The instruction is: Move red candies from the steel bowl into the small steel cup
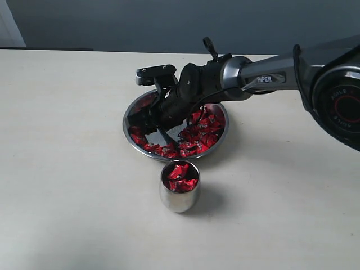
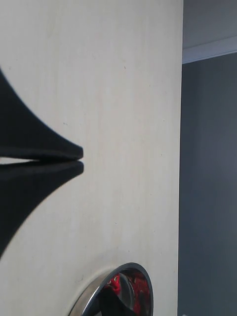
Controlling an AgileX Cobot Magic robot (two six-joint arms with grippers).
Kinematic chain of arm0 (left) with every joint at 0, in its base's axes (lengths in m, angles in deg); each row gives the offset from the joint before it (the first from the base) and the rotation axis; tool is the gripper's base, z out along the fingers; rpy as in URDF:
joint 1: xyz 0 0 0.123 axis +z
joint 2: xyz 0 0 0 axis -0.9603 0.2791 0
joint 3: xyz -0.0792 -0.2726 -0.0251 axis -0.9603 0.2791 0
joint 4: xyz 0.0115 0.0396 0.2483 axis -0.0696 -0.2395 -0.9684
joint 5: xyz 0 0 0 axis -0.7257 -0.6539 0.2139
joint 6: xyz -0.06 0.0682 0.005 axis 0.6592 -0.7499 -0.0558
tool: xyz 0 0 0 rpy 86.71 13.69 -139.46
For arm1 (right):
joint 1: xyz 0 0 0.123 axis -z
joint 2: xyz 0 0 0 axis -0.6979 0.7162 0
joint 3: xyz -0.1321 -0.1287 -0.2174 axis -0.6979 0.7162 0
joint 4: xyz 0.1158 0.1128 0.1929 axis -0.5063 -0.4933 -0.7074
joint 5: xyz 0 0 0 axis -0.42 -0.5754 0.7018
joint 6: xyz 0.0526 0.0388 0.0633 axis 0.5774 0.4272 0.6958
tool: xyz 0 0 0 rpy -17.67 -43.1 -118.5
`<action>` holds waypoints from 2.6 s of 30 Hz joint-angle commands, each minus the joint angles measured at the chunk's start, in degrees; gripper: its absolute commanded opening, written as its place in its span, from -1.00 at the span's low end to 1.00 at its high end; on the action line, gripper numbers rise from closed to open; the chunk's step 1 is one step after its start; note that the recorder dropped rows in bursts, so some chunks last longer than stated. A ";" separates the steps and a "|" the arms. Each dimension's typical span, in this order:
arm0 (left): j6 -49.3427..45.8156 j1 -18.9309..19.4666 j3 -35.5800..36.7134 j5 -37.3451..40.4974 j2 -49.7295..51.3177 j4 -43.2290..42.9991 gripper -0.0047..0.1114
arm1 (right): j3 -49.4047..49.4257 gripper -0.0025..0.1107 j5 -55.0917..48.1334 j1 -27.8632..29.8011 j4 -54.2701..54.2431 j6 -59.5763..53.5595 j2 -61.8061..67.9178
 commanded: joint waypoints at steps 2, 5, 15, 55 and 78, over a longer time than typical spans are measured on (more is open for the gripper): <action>0.13 -0.29 0.17 -0.24 -0.30 0.00 -0.91 | -0.64 -0.24 0.17 0.16 -0.82 0.02 0.62; 0.13 -0.29 0.17 -0.24 -0.30 0.00 -0.91 | -1.21 -0.56 0.10 0.16 -0.82 0.02 0.62; 0.13 -0.29 0.17 -0.24 -0.30 0.00 -0.91 | -1.30 -0.95 -3.91 0.16 0.75 0.43 -3.74; 0.13 -0.29 0.17 -0.24 -0.30 0.00 -0.91 | -6.36 -0.82 -4.00 0.16 8.38 0.52 2.82; 0.13 -0.29 0.17 -0.24 -0.30 0.00 -0.91 | 4.53 -0.97 -17.24 -0.08 9.96 -0.03 -17.56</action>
